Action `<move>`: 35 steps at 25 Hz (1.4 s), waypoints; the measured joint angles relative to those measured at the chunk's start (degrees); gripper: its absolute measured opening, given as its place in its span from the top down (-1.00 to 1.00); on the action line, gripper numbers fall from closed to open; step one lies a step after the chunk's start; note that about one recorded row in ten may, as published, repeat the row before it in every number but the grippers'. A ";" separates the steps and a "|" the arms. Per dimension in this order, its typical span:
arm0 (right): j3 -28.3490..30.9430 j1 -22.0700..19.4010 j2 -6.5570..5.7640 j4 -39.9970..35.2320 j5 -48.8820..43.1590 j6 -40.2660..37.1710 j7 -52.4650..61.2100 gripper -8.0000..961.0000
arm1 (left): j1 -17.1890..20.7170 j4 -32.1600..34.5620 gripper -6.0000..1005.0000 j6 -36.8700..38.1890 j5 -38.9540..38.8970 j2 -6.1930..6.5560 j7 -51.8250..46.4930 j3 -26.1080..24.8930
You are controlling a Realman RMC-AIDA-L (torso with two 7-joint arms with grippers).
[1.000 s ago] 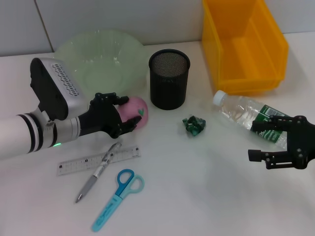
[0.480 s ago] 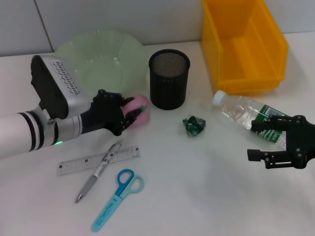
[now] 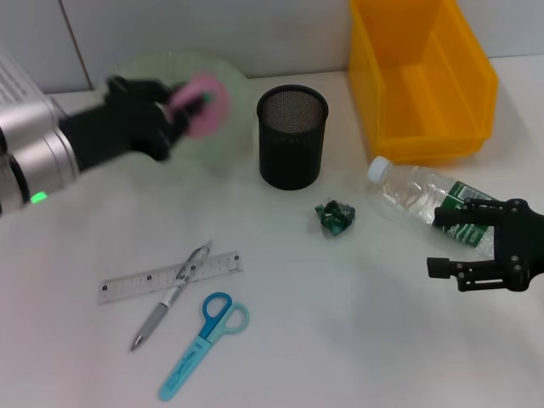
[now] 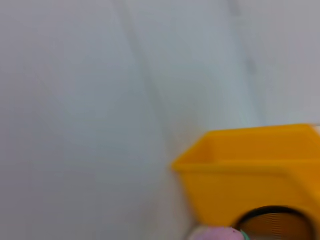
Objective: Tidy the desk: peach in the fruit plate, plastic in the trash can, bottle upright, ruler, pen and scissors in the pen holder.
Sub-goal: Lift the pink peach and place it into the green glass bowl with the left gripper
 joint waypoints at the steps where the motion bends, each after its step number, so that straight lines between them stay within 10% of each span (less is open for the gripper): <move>1: -0.12 0.00 0.01 -0.02 0.03 0.00 0.00 -0.71 | -2.08 -2.03 0.54 -2.45 0.17 0.07 0.94 -3.91; 16: 0.16 0.03 0.86 -1.51 0.09 -0.84 0.07 -0.71 | -12.47 -15.37 0.72 -7.67 -0.10 -0.12 8.59 -13.82; 27: 0.76 0.11 0.99 -1.56 0.08 -0.89 0.27 -0.71 | -12.54 -14.95 -0.15 -6.26 -0.07 0.15 8.02 -14.05; 29: 2.63 0.37 1.04 -2.05 0.09 -0.86 1.84 -0.71 | -12.35 -14.74 -0.66 -5.75 -0.07 0.15 7.95 -14.04; 35: 4.44 1.29 1.46 -9.99 0.73 0.89 15.20 -0.71 | -5.00 -12.42 -0.73 11.80 0.29 0.29 7.41 -12.93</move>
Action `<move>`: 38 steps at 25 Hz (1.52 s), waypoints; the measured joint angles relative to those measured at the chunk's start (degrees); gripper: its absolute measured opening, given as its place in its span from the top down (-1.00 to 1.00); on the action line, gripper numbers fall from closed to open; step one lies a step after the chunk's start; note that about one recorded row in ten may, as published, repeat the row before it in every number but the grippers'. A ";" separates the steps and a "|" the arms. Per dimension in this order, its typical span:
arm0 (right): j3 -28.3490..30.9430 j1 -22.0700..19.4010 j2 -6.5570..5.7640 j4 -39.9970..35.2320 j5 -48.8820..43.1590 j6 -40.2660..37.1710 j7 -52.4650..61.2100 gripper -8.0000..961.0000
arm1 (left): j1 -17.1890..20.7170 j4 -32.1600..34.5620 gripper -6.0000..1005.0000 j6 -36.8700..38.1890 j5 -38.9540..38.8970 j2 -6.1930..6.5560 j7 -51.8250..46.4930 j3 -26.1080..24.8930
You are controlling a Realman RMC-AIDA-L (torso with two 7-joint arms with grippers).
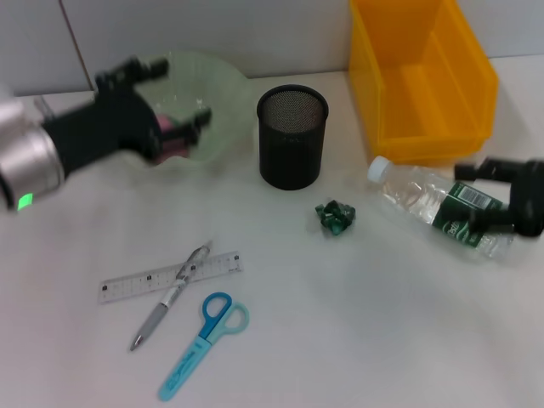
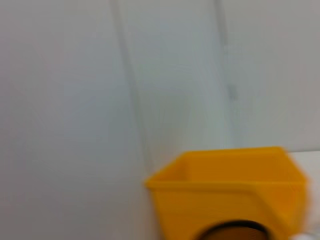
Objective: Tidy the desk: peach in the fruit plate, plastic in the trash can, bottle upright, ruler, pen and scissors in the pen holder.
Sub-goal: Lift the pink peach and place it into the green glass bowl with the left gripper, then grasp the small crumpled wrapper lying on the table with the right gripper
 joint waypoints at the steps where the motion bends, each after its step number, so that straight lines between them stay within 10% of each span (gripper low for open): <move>1: -0.43 0.44 0.00 -2.68 0.00 0.34 4.17 -0.71 | 0.90 0.00 -0.73 1.36 0.09 0.00 0.13 0.39; 12: -17.41 9.11 -1.21 -29.41 -12.02 -3.24 41.91 -0.71 | 9.47 1.38 -0.72 7.65 0.18 -0.18 0.46 6.29; 18: -25.31 18.60 -1.51 -27.01 -23.76 -4.70 50.14 -0.71 | 10.04 1.19 -0.72 10.49 0.18 -0.08 0.73 6.87; 31: -37.45 21.96 3.40 -22.19 -30.63 5.71 53.61 -0.69 | 9.15 0.14 -0.72 11.63 0.12 -0.02 1.00 7.21; 38: -49.03 22.67 3.76 -15.42 -30.91 14.70 57.09 -0.68 | 8.19 -2.07 -0.72 11.23 0.12 -0.04 2.24 8.07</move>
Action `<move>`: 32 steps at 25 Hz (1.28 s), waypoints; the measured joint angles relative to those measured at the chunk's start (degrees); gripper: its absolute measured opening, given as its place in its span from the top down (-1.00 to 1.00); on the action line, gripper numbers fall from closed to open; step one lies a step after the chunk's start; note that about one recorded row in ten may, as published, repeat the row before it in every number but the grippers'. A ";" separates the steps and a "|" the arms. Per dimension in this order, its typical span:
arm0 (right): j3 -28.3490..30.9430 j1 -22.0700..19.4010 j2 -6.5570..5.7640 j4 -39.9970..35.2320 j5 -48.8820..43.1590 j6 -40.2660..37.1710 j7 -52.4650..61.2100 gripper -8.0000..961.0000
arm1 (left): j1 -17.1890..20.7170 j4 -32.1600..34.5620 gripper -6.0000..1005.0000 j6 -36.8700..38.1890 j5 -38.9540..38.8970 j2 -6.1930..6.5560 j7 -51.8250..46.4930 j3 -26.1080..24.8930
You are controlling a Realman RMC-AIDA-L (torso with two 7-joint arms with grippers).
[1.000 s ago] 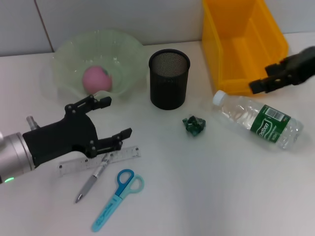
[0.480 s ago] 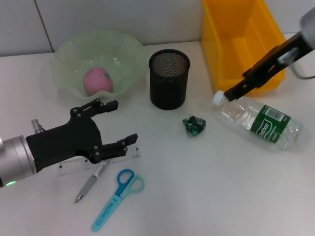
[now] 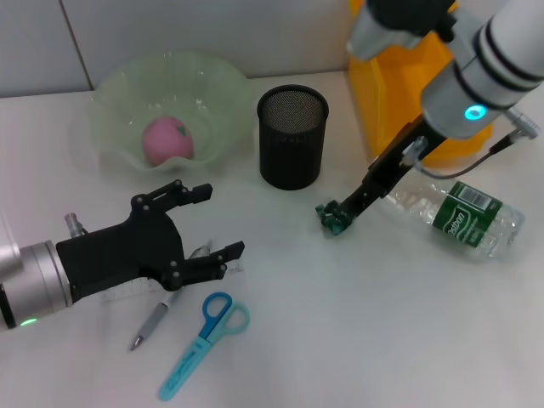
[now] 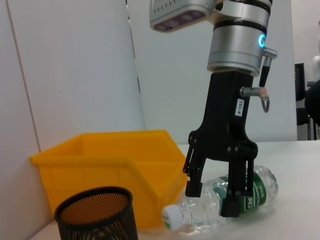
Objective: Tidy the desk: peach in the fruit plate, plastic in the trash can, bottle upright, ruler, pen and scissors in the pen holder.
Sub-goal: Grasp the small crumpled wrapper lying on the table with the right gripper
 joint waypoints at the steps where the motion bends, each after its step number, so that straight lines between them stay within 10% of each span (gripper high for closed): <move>1: 0.00 0.00 0.00 0.00 0.00 0.00 0.00 -0.68 | 0.00 0.00 -0.72 0.00 0.00 0.00 0.00 0.00; 32: -7.02 6.08 0.59 17.39 0.36 13.36 1.35 -0.63 | -0.33 -1.62 -0.72 -0.32 0.01 -0.01 1.61 0.46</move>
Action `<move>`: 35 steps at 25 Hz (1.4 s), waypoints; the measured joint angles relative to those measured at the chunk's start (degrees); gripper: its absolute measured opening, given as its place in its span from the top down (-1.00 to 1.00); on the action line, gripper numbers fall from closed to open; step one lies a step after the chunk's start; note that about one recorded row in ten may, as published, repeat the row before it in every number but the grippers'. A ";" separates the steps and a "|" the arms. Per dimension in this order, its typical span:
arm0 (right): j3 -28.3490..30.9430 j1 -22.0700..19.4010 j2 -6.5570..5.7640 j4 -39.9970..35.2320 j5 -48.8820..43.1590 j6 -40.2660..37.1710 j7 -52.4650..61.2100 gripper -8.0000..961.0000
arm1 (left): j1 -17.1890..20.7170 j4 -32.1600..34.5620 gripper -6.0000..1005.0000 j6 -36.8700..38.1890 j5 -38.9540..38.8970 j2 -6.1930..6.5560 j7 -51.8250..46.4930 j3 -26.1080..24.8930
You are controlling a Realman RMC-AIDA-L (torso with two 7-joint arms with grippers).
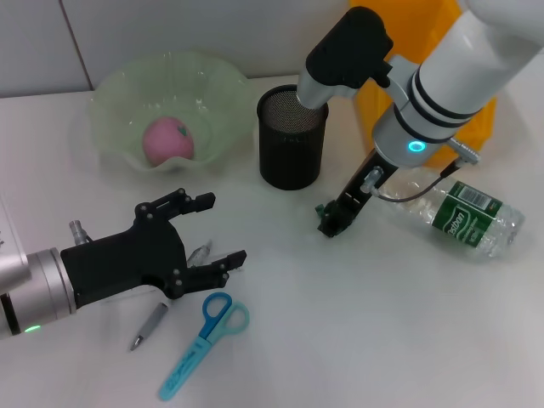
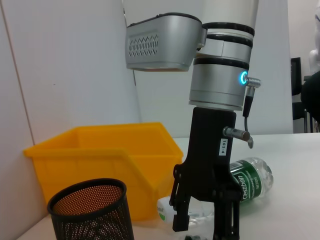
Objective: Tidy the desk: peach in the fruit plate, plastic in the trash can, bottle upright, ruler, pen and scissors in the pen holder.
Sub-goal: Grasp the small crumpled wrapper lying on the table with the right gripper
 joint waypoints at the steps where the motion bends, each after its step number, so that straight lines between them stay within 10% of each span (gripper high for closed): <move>1: -0.01 0.22 0.05 0.46 0.02 0.14 0.00 -0.63 | 0.00 -0.01 -0.72 -0.01 0.00 0.00 0.06 0.00; 20: 0.07 1.56 0.01 5.53 0.86 2.43 -0.01 -0.60 | -0.02 -0.11 -0.72 0.46 0.00 -0.07 0.67 0.04; 35: 0.06 1.32 0.00 5.69 0.90 3.01 0.00 -0.10 | -0.78 -0.11 -0.72 0.62 0.00 -0.17 1.21 0.55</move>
